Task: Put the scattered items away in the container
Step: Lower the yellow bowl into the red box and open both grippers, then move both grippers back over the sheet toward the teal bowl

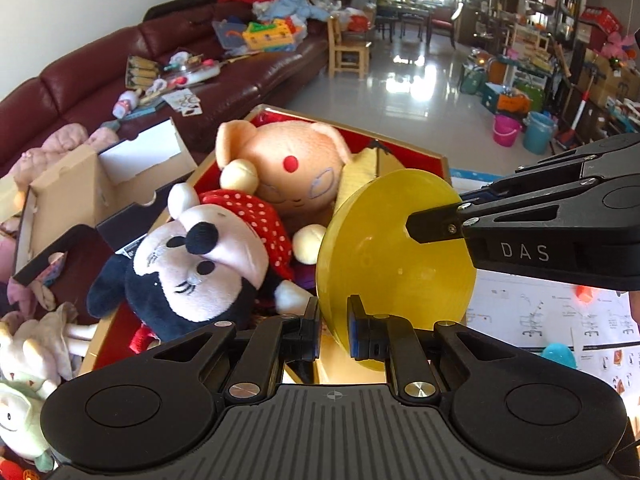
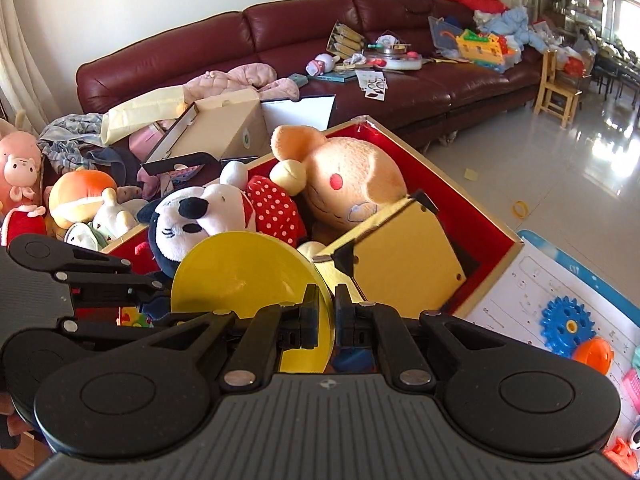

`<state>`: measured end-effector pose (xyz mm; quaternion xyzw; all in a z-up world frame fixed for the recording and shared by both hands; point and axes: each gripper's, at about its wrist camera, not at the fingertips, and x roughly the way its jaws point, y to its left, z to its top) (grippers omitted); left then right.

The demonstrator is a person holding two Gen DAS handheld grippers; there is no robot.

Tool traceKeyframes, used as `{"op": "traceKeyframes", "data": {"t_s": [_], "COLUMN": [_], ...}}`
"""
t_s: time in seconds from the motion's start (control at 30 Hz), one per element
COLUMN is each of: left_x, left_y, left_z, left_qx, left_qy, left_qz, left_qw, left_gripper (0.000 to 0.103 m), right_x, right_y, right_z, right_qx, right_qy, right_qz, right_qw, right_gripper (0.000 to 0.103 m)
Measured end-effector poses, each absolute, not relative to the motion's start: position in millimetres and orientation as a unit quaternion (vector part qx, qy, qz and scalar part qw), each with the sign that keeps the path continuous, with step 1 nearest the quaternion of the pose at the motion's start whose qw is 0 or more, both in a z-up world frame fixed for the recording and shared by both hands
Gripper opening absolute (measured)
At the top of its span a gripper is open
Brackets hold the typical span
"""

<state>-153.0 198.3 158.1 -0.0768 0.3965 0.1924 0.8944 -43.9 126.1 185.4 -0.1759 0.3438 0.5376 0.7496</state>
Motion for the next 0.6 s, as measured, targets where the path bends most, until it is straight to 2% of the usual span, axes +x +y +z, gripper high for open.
{"op": "traceKeyframes", "data": {"t_s": [0.13,0.17,0.2,0.23,0.27,0.3,0.6], "left_x": [-146,-143,-142,-143,-146,-148,-157], "left_y": [219,224,227,229,229,228,212], "left_z": [148,145,143,142,142,142,160], "left_qx": [-0.092,-0.097,-0.100,-0.099,-0.102,-0.105,-0.087], "left_qy": [0.404,0.409,0.413,0.413,0.408,0.404,0.366], "left_qz": [0.198,0.204,0.210,0.220,0.215,0.210,0.230], "left_qw": [0.888,0.884,0.881,0.878,0.881,0.884,0.897], "left_gripper": [0.011,0.034,0.039,0.055,0.060,0.062,0.077], "right_x": [-41,-38,-35,-33,-33,-32,-28], "right_y": [143,147,148,146,143,140,129], "right_z": [176,174,173,173,175,176,173], "right_qx": [-0.190,-0.189,-0.188,-0.185,-0.181,-0.179,-0.175], "right_qy": [0.349,0.355,0.360,0.358,0.349,0.341,0.349], "right_qz": [0.530,0.530,0.524,0.515,0.514,0.515,0.509], "right_qw": [0.749,0.747,0.749,0.757,0.763,0.766,0.767], "right_gripper": [0.011,0.012,0.028,0.039,0.059,0.064,0.068]}}
